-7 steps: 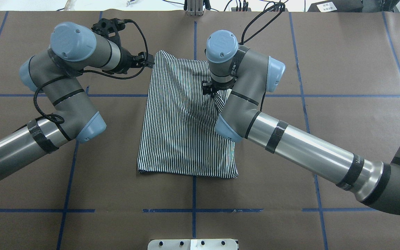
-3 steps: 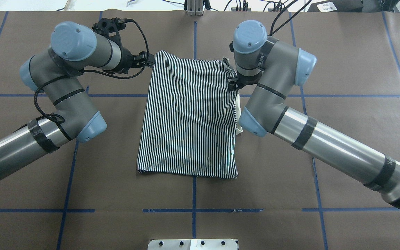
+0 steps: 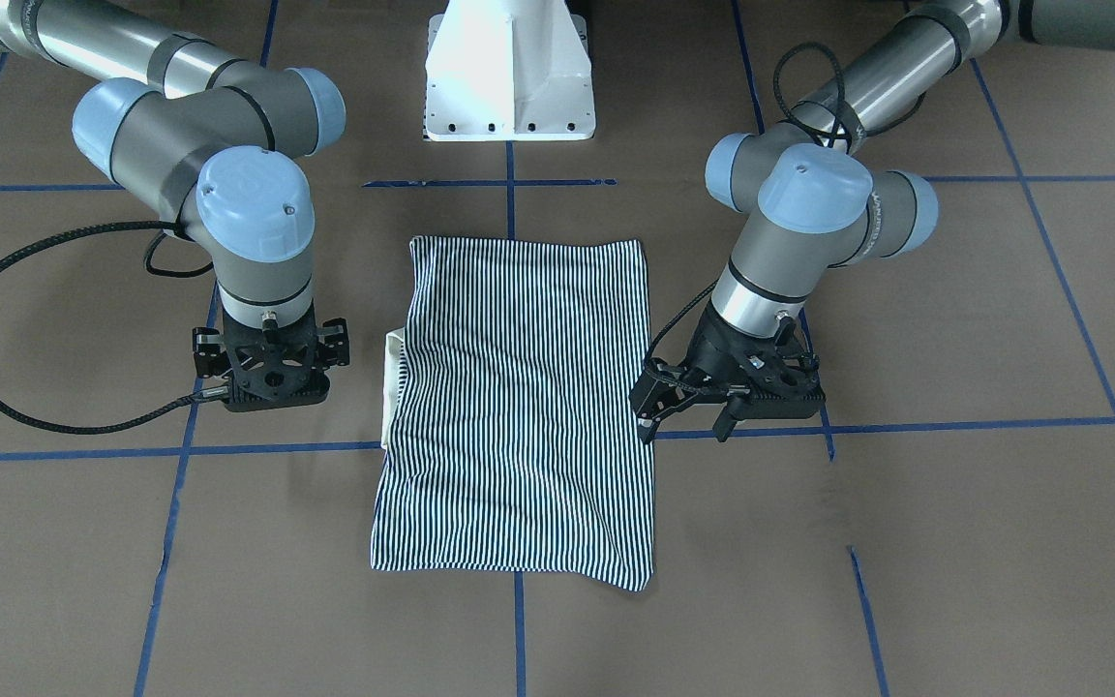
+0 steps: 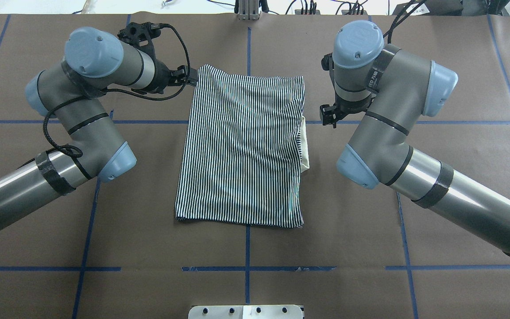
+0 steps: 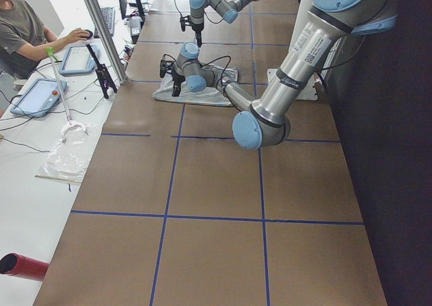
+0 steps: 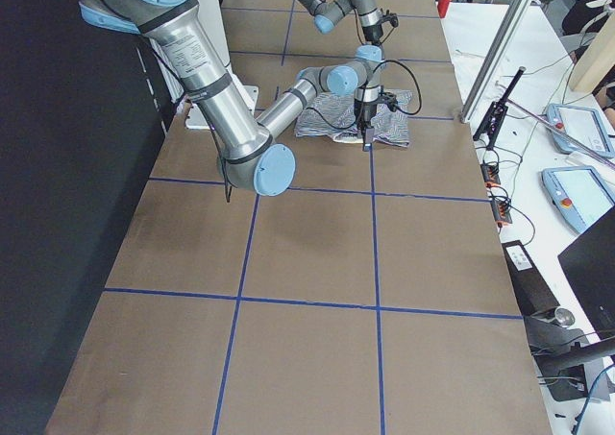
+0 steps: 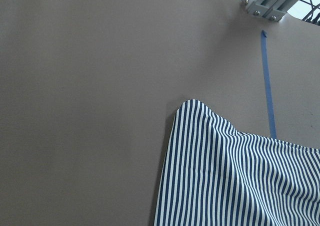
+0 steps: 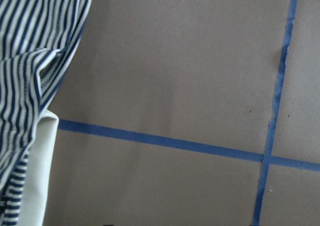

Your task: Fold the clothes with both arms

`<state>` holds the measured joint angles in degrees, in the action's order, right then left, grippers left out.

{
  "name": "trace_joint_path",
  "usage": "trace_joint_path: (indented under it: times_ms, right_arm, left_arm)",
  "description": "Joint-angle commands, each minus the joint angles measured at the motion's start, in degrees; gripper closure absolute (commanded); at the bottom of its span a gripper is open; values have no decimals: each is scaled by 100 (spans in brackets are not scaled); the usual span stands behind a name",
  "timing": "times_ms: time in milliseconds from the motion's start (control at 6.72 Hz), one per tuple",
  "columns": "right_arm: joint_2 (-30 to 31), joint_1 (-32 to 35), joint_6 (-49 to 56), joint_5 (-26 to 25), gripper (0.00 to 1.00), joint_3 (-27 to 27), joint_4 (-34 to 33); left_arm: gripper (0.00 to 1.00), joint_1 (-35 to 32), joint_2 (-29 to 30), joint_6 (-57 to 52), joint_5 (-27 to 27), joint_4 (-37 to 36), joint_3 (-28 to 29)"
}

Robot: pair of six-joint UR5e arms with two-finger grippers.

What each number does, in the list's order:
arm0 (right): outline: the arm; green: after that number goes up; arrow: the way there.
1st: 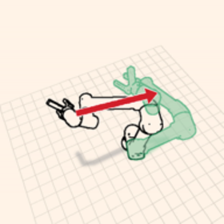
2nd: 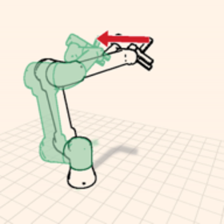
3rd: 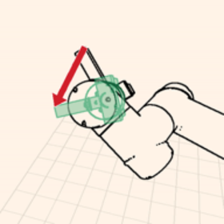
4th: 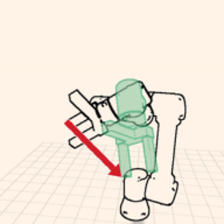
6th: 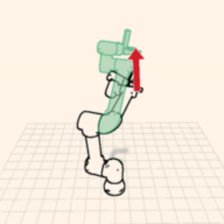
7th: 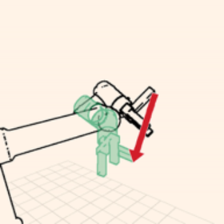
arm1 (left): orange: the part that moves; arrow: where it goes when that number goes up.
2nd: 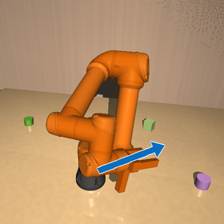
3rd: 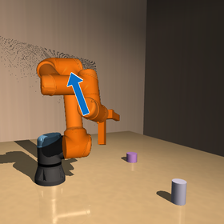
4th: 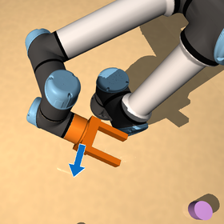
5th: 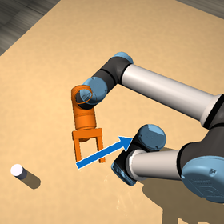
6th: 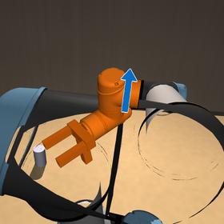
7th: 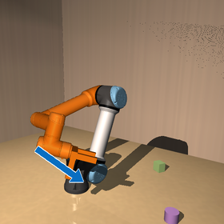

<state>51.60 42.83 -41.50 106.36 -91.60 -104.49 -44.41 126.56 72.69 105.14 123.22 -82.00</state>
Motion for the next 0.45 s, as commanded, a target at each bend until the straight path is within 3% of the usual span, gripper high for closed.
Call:
trace_joint_path:
  times_ms: [0,149,297]
  right_arm:
    - [-970,41,-147,-1,6,901,443]
    - [-1211,42,-331,16,5,1342,987]
    - [-1196,50,-359,338,2,1329,1140]
  left_arm:
    - [0,-7,-17,-10,85,-8,-18]
    - [0,-24,-44,-10,155,-25,-148]
    - [0,-33,-244,8,156,-17,-437]
